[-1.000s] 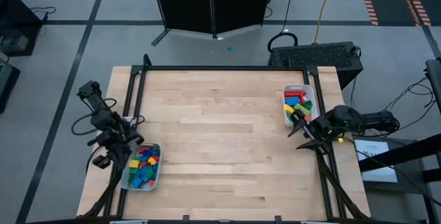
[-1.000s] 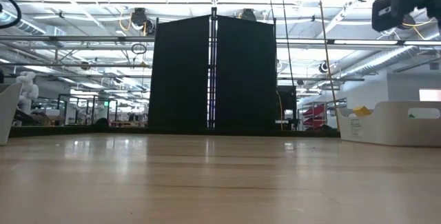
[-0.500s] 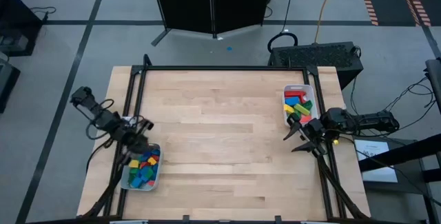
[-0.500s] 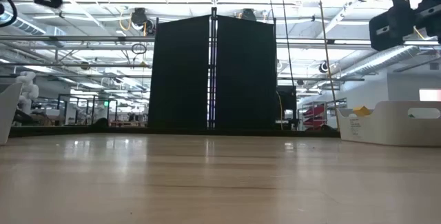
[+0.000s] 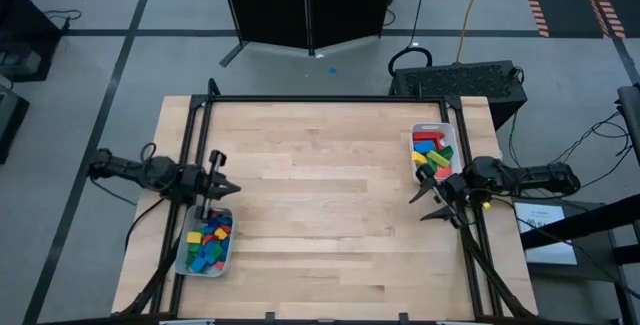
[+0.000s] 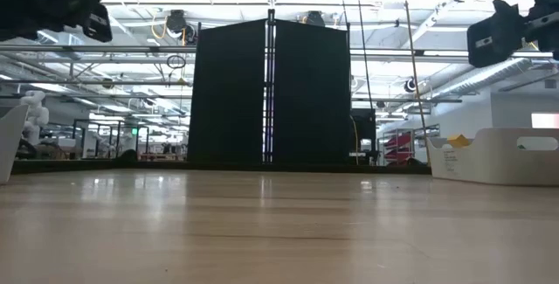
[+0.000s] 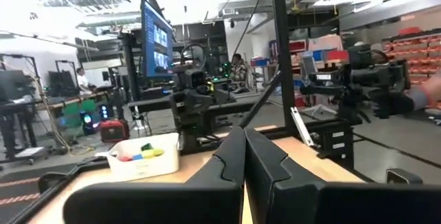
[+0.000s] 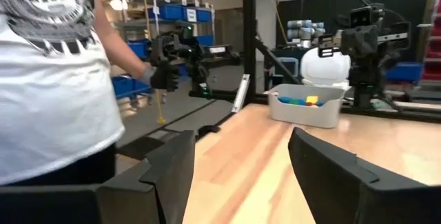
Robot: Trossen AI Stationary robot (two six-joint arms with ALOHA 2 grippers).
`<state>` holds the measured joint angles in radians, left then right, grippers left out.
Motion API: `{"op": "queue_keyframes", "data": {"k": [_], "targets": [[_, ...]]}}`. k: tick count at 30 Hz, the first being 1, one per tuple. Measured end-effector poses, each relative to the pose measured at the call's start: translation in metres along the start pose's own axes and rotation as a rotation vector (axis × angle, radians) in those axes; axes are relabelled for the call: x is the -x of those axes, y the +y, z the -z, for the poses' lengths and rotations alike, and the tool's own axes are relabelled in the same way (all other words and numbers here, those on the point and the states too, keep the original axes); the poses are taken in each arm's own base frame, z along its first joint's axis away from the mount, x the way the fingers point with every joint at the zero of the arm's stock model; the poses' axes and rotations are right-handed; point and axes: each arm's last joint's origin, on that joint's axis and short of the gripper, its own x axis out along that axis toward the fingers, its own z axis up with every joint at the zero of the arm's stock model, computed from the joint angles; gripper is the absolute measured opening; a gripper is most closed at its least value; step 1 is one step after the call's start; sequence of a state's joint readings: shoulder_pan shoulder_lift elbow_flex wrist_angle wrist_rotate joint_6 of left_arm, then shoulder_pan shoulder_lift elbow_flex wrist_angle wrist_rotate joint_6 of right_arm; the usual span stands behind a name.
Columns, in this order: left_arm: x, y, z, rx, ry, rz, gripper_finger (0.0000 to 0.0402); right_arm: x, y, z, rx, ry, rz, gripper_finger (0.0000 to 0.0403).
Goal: Sort blocks by size
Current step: Return to Home Position
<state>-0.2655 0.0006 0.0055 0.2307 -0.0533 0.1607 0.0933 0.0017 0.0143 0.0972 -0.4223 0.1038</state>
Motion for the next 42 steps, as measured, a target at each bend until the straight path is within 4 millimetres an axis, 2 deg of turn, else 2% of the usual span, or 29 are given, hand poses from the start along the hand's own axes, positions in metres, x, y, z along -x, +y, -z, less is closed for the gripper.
{"op": "queue_keyframes", "data": {"k": [4, 12, 14, 23, 33, 42], "targets": [[0.0, 0.007, 0.004, 0.029, 0.023, 0.02, 0.0, 0.001, -0.004, 0.001, 0.085, 0.01, 0.045, 0.0228], [0.002, 0.019, 0.009, 0.081, 0.065, 0.03, 0.0, 0.008, -0.018, 0.0, 0.124, 0.02, 0.213, 0.0228], [0.003, 0.02, 0.009, 0.103, 0.066, 0.047, 0.0, 0.01, -0.022, 0.0, 0.089, 0.016, 0.248, 0.0228], [0.003, 0.021, 0.011, 0.152, 0.087, 0.066, 0.0, 0.013, -0.024, -0.001, 0.029, 0.017, 0.194, 0.0228], [0.003, 0.021, 0.011, 0.152, 0.088, 0.066, 0.0, 0.015, -0.032, 0.0, 0.079, 0.017, 0.454, 0.0228], [0.003, 0.021, 0.011, 0.152, 0.089, 0.065, 0.0, 0.016, -0.033, 0.0, 0.083, 0.018, 0.473, 0.0228]]}}
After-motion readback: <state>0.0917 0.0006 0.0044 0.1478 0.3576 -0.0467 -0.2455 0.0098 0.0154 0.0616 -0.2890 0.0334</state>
